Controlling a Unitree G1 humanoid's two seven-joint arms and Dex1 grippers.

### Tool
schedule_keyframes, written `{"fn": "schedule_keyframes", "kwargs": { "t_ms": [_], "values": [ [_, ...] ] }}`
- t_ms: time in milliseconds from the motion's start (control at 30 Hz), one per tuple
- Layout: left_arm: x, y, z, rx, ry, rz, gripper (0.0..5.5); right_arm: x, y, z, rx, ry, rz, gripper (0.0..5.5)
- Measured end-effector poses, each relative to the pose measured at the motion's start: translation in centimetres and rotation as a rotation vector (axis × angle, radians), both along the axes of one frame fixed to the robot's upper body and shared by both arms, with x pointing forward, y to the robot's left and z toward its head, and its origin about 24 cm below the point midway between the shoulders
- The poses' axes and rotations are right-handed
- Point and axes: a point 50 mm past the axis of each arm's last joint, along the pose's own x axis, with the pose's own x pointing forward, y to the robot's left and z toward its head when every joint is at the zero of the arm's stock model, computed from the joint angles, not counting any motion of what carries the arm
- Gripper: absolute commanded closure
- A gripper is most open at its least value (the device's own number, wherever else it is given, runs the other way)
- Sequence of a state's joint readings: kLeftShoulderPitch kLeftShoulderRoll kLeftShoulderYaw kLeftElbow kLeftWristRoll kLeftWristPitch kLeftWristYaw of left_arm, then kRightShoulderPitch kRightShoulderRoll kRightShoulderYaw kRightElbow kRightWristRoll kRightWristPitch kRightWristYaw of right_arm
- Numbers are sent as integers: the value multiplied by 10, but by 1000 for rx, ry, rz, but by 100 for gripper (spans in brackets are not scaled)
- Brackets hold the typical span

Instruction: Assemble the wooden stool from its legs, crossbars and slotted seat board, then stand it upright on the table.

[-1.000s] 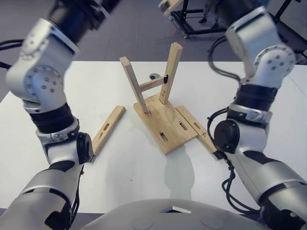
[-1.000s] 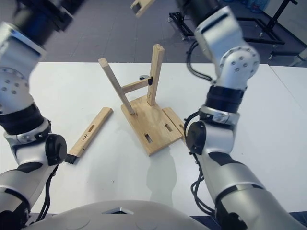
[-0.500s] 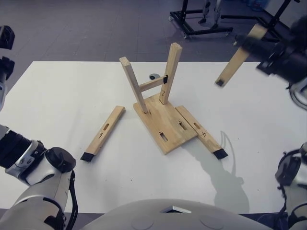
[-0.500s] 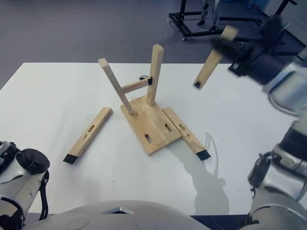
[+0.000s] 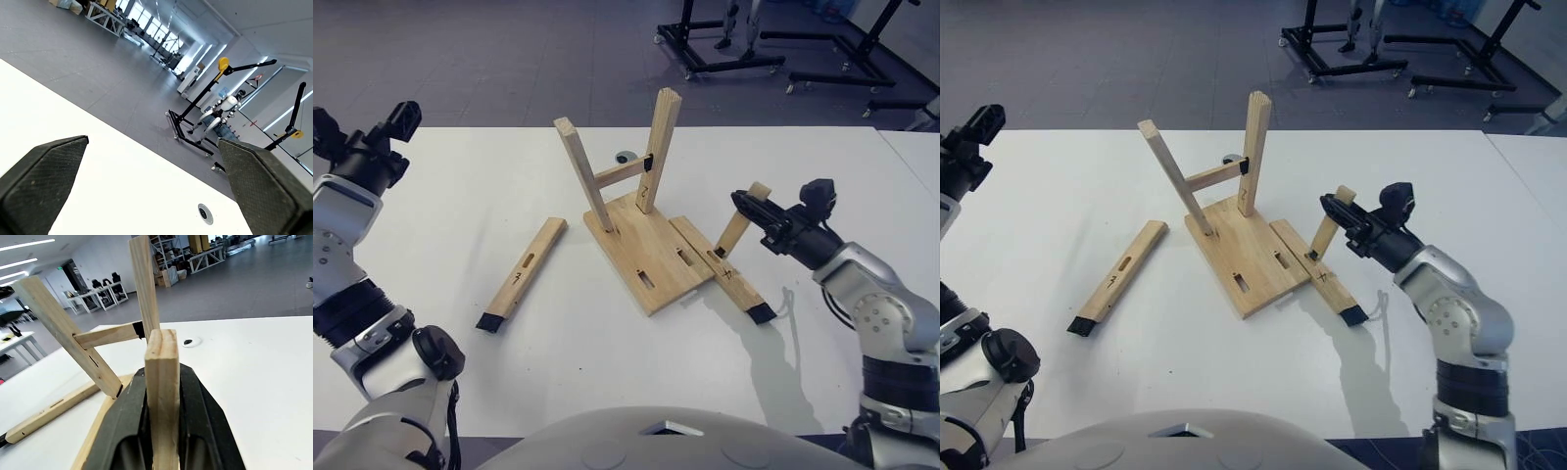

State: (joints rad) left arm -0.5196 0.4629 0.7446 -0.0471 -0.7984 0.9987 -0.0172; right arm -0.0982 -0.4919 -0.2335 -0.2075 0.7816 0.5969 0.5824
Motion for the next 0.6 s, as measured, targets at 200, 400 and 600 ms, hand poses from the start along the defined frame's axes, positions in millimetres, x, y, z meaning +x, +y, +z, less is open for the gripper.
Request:
{"fn": "schedule_keyframes", "kwargs": {
  "t_ms": [200, 400, 600],
  "values": [
    [8, -10, -5, 27, 7, -60, 68, 11, -5, -9, -26, -19, 11, 511],
    [4, -6, -14, 46, 22, -52, 68, -1, -22, -10, -22, 3, -15, 511],
    [7, -9, -17, 48, 20, -76, 68, -1, -9, -25, 26, 5, 18, 511]
  ]
}}
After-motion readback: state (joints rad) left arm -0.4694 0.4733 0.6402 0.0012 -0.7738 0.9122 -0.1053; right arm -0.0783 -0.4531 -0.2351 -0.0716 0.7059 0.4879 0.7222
